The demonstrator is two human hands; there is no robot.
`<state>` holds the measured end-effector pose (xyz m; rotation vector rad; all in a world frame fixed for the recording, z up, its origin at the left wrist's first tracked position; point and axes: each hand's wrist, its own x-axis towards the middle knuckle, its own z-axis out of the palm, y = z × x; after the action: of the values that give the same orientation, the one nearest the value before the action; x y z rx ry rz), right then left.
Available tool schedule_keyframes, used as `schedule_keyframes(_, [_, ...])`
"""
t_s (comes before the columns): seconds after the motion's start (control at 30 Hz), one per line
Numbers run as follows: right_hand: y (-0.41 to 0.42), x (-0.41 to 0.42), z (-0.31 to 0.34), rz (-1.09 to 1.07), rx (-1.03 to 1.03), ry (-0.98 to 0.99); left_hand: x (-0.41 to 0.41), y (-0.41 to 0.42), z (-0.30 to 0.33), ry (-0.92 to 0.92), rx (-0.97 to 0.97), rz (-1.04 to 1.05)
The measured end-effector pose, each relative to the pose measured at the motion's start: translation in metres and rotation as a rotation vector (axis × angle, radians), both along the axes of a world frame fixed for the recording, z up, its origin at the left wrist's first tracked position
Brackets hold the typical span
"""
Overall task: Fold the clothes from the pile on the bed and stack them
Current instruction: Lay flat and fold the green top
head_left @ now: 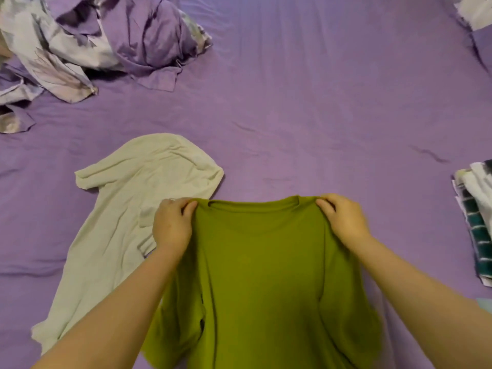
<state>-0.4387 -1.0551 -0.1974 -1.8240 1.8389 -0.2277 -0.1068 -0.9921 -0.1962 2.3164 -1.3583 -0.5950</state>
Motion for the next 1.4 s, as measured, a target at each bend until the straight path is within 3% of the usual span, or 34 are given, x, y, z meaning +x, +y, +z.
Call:
schedule_keyframes(0.1, [-0.043,0.001,0.008,0.028,-0.011,-0.096,0.005,-0.029,0.002,-0.076,0.031,0.036])
schedule_keyframes(0.23, [-0.051,0.005,-0.004,0.115,0.229,-0.247,-0.025,-0.029,-0.001,-0.299,0.142,0.031])
schedule_keyframes(0.37, [0.000,-0.026,-0.025,0.037,0.213,-0.191,-0.097,-0.007,-0.010,-0.206,-0.030,-0.324])
schedule_keyframes(0.5, [0.062,-0.063,-0.035,-0.074,0.257,-0.253,-0.177,-0.001,-0.027,-0.045,0.026,-0.706])
schedule_keyframes(0.63, [0.111,-0.076,-0.041,-0.083,0.335,-0.179,-0.225,-0.011,-0.045,-0.137,0.193,-0.738])
schedule_keyframes(0.7, [0.117,-0.084,-0.039,-0.093,0.281,-0.135,-0.233,-0.015,-0.050,-0.184,0.247,-0.726])
schedule_keyframes(0.83, [0.080,-0.130,-0.020,-0.237,0.168,-0.272,-0.234,-0.031,-0.052,-0.207,0.305,-0.740])
schedule_keyframes(1.03, [0.028,-0.201,-0.006,0.037,0.385,0.217,-0.246,-0.046,-0.056,-0.305,0.396,-0.743])
schedule_keyframes(1.17, [0.019,-0.211,-0.009,-0.031,0.157,0.325,-0.259,-0.053,-0.060,-0.324,0.464,-0.701])
schedule_keyframes(1.27, [0.024,-0.204,-0.017,0.057,0.012,0.448,-0.268,-0.054,-0.060,-0.362,0.486,-0.661])
schedule_keyframes(1.4, [0.058,-0.169,-0.023,0.171,-0.258,0.374,-0.280,-0.038,-0.057,-0.426,0.423,-0.602])
